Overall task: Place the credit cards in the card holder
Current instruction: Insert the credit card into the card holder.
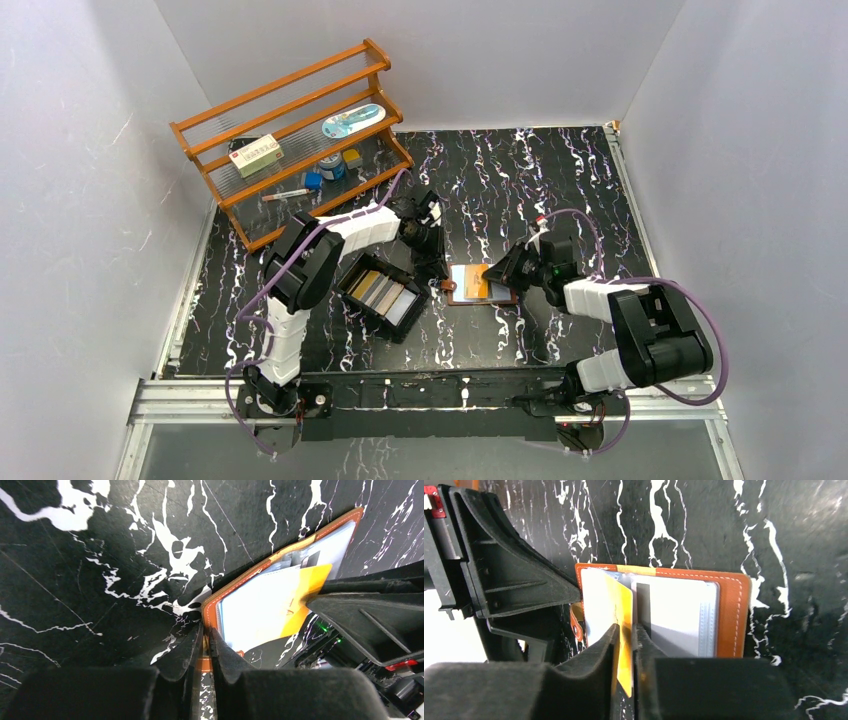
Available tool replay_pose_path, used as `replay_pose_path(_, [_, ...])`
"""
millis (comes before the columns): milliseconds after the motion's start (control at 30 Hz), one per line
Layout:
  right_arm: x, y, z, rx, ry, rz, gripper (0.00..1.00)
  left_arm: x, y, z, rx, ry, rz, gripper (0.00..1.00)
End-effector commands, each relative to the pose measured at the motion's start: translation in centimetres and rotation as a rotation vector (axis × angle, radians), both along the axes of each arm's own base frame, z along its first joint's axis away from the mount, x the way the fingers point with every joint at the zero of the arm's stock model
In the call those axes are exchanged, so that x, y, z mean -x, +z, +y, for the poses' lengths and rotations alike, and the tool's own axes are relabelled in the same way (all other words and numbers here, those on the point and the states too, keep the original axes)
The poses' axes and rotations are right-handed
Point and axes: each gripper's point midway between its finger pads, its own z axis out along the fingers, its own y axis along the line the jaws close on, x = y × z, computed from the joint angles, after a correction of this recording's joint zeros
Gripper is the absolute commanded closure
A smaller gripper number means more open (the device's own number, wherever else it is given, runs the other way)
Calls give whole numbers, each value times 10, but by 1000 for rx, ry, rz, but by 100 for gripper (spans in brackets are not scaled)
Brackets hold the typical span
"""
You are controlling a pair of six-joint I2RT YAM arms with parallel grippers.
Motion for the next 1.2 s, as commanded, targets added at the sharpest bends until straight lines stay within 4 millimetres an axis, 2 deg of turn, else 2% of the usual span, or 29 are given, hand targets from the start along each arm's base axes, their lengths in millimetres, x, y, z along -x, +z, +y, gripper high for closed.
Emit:
replay_pose_path(0, [-7,5,-8,97,1,23,71,4,17,-1,46,-16,-3,91])
replay_pose_path(100, [-3,7,-15,148,0,47,64,8,15,-2,56,-38,5,90])
replay_pose_path(200, [0,9,-19,180,7,62,61,10,13,-2,61,-49,14,89])
replay_pose_path(400, [-2,15,-11,171,29,53,60,12,10,-3,67,-57,23,89])
replay_pose_path(767, [-4,9,5,194,53,65,61,14,7,-5,87,-63,36,89])
replay_pose_path(1167, [-5,10,24,175,97,42,60,13,5,-8,100,-61,38,90])
